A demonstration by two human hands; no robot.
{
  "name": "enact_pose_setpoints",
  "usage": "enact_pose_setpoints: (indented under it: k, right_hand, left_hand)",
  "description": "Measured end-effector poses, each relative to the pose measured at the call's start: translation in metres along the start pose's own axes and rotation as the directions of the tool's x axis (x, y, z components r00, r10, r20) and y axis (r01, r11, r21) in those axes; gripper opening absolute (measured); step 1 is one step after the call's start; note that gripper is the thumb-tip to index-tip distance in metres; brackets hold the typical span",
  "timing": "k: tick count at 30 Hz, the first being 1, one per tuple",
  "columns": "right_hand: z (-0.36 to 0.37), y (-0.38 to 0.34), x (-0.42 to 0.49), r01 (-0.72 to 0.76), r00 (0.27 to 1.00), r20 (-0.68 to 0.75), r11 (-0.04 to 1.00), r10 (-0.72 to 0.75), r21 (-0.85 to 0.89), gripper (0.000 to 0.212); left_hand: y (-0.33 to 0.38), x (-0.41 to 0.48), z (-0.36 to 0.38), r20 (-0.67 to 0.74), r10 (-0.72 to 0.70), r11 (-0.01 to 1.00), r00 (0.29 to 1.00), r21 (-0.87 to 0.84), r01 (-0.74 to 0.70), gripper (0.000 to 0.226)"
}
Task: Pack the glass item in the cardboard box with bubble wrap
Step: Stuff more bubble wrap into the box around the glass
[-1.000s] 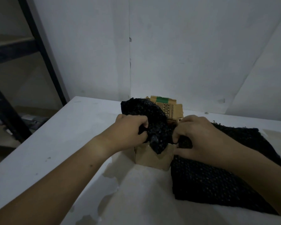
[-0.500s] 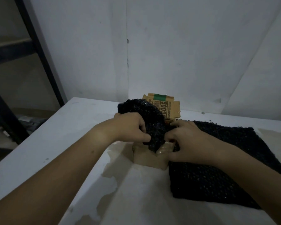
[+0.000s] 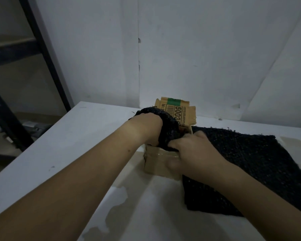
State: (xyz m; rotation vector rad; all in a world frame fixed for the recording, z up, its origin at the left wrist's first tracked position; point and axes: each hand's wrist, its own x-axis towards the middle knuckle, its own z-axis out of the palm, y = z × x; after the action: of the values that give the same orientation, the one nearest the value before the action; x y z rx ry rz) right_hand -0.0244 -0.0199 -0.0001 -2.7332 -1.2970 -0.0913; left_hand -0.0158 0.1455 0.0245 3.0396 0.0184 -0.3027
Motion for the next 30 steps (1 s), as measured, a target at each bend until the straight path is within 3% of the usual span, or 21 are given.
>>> enact_pose_setpoints:
  k: [2,6,9,11,14,16,21,23,26,28,30]
  right_hand:
    - [0.002,-0.002,0.002,-0.012,0.998,0.057,0.996,0.017,-0.09,0.027]
    - [0.005,0.0,0.001,-0.01,0.996,0.085,0.997,0.017,-0.08,0.031]
    - [0.0,0.013,-0.007,0.008,0.999,-0.033,0.988,-0.003,0.151,0.015]
    - [-0.006,0.021,-0.012,-0.001,0.989,-0.138,0.947,0.048,0.323,0.017]
    - [-0.003,0.027,-0.014,0.074,0.989,-0.136,0.984,-0.052,0.165,0.015]
    - [0.006,0.027,-0.016,0.048,0.999,-0.024,0.994,-0.046,0.102,0.01]
    - [0.015,0.024,-0.005,0.021,0.996,0.09,0.999,-0.018,-0.039,0.022]
    - [0.008,0.027,-0.003,0.049,0.991,0.121,0.997,-0.056,0.064,0.026]
    - [-0.003,0.04,-0.009,0.03,0.997,-0.073,0.961,-0.011,0.274,0.038]
    - [-0.007,0.047,-0.01,-0.031,0.978,-0.201,0.988,0.062,0.153,0.062]
    - [-0.008,0.049,-0.004,-0.12,0.983,-0.139,0.993,0.119,0.006,0.08]
  left_hand:
    - [-0.005,-0.001,-0.003,0.039,0.029,0.999,0.999,-0.033,-0.028,0.013]
    - [-0.028,-0.013,-0.015,0.067,0.108,0.949,0.992,-0.306,-0.082,0.024]
    - [-0.04,-0.018,-0.013,-0.097,0.087,0.951,0.992,-0.29,-0.112,0.006]
    - [-0.04,-0.017,-0.009,-0.136,0.021,0.967,0.99,-0.251,-0.055,0.044]
    - [-0.031,-0.006,-0.008,-0.036,-0.131,0.988,0.991,-0.088,0.128,0.097]
    - [-0.021,0.002,-0.001,0.024,-0.21,0.977,0.978,-0.026,0.21,0.113]
    - [-0.006,0.009,0.012,-0.072,-0.206,0.977,0.976,0.036,0.209,0.101]
    - [-0.011,0.004,0.011,-0.148,-0.104,0.992,0.984,0.05,0.112,0.098]
    - [-0.025,-0.007,0.005,-0.169,0.004,0.997,0.986,-0.078,-0.017,0.09]
    - [-0.033,-0.013,0.002,-0.171,0.044,0.985,0.984,-0.158,-0.071,0.08]
    - [-0.035,-0.016,0.001,-0.229,0.105,0.984,0.968,-0.12,-0.135,0.07]
